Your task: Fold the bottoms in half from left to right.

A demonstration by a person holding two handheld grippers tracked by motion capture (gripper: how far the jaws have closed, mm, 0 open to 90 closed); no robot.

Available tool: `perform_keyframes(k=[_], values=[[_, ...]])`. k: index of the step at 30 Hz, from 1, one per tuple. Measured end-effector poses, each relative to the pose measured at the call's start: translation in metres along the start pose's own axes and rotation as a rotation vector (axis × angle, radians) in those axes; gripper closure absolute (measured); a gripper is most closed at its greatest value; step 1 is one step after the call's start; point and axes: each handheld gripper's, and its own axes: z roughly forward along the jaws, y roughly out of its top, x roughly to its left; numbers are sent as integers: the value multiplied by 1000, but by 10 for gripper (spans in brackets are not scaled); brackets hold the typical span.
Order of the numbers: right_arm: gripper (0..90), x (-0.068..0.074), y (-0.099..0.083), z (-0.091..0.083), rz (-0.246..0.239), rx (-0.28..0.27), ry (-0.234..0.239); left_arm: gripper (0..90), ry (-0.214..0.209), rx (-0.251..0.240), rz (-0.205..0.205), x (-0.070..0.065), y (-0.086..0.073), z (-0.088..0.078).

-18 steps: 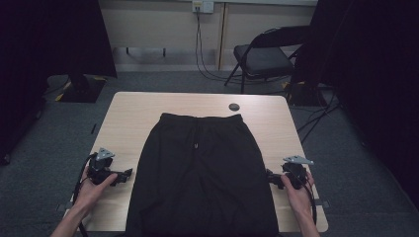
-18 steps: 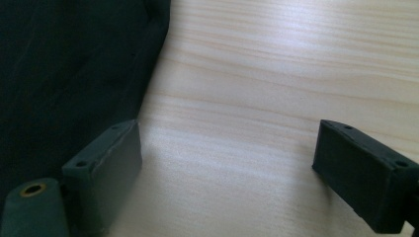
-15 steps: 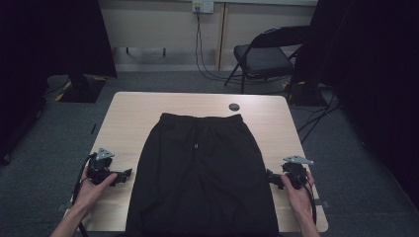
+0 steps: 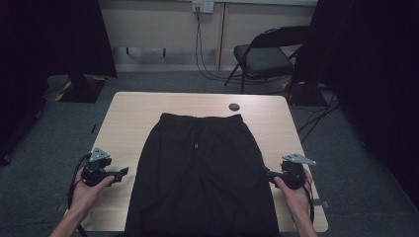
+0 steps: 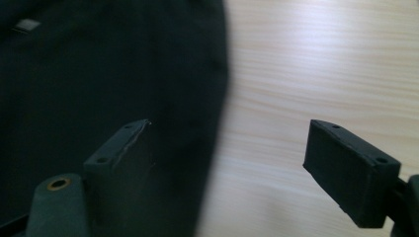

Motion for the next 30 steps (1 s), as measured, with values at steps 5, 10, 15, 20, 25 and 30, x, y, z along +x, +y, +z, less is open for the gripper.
perform_keyframes(k=[5,10,15,20,25,30], values=[[192,30,24,-5,-31,-33,54,255,-68,-47,-16,-20,21,-2],[206,84,36,6,-155,-8,159,246,-45,15,114,-41,42,13],[184,136,32,27,-269,66,231,259,-107,80,215,-68,48,45],[170,160,16,46,-326,145,275,269,-136,145,226,-70,36,55],[152,167,-2,61,-369,194,280,258,-165,141,211,-65,32,56],[152,163,-2,60,-371,197,285,240,-149,102,186,-69,27,56]])
